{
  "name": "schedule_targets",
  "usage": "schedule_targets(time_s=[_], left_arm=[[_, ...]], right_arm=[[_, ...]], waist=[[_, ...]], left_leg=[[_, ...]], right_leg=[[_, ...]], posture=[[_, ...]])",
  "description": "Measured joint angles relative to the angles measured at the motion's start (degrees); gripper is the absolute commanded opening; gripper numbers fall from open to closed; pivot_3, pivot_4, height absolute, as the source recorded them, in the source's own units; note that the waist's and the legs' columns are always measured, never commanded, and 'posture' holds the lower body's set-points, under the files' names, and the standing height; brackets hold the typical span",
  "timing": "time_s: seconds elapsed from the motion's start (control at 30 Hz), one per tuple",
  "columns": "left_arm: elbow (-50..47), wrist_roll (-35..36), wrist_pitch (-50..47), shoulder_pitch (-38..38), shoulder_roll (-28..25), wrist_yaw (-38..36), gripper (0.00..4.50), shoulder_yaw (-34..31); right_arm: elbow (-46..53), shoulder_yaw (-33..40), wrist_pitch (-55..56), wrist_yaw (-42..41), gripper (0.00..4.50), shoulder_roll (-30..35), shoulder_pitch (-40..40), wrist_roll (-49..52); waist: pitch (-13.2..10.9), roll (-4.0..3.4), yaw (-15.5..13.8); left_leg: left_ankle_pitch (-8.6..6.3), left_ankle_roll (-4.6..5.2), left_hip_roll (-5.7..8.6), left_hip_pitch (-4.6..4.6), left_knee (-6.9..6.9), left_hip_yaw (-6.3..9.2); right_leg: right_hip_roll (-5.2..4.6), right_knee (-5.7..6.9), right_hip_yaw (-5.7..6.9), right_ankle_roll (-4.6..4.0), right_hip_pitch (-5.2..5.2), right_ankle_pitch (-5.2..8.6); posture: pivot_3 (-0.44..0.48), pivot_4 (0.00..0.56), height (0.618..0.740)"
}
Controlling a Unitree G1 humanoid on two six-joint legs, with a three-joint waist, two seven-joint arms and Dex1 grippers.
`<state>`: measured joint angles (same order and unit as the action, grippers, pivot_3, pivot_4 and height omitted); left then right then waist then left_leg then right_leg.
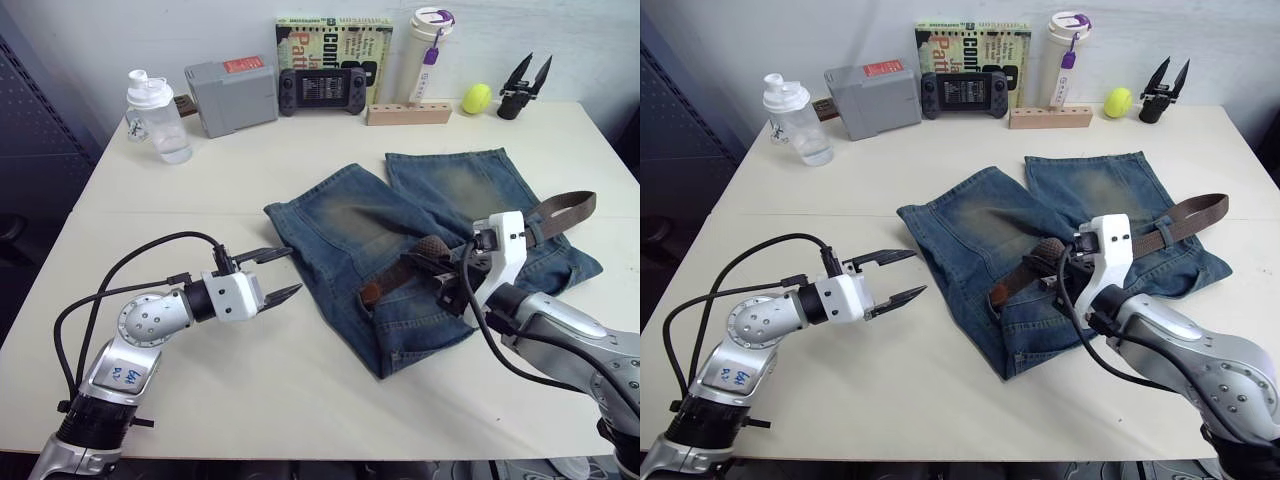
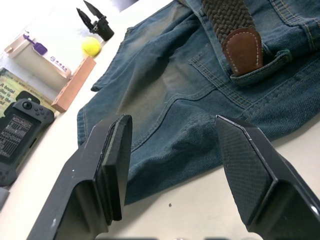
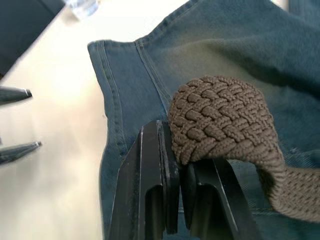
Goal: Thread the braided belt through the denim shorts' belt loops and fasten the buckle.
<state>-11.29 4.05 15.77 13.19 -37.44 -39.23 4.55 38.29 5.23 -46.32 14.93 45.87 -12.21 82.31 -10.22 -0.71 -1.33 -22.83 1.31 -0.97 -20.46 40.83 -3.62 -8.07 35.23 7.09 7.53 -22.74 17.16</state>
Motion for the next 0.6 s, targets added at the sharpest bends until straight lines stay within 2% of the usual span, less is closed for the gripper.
schedule_targets(time_s=[0.27, 0.6], left_arm=[[0.1, -0.1, 0.5, 0.2, 0.1, -0.2, 2.94, 0.0], [0.7, -0.4, 1.5, 1.0, 0.4, -0.4, 2.94, 0.0]], right_arm=[[2.7, -2.9, -4.3, -0.3, 0.00, 1.5, -3.6, -8.1], [6.4, -4.5, -10.3, -1.6, 0.00, 5.6, -8.9, -11.4]], waist=[[0.0, 0.00, 0.0], [0.0, 0.00, 0.0]], left_leg=[[0.00, 0.00, 0.00, -0.02, 0.01, 0.01], [0.00, 0.00, -0.01, -0.05, -0.01, 0.07]], right_leg=[[0.00, -0.03, 0.02, 0.00, 0.01, 0.00], [-0.01, -0.12, 0.07, 0.01, 0.03, -0.01]], posture=[[0.000, 0.150, 0.731], [0.000, 0.150, 0.731]])
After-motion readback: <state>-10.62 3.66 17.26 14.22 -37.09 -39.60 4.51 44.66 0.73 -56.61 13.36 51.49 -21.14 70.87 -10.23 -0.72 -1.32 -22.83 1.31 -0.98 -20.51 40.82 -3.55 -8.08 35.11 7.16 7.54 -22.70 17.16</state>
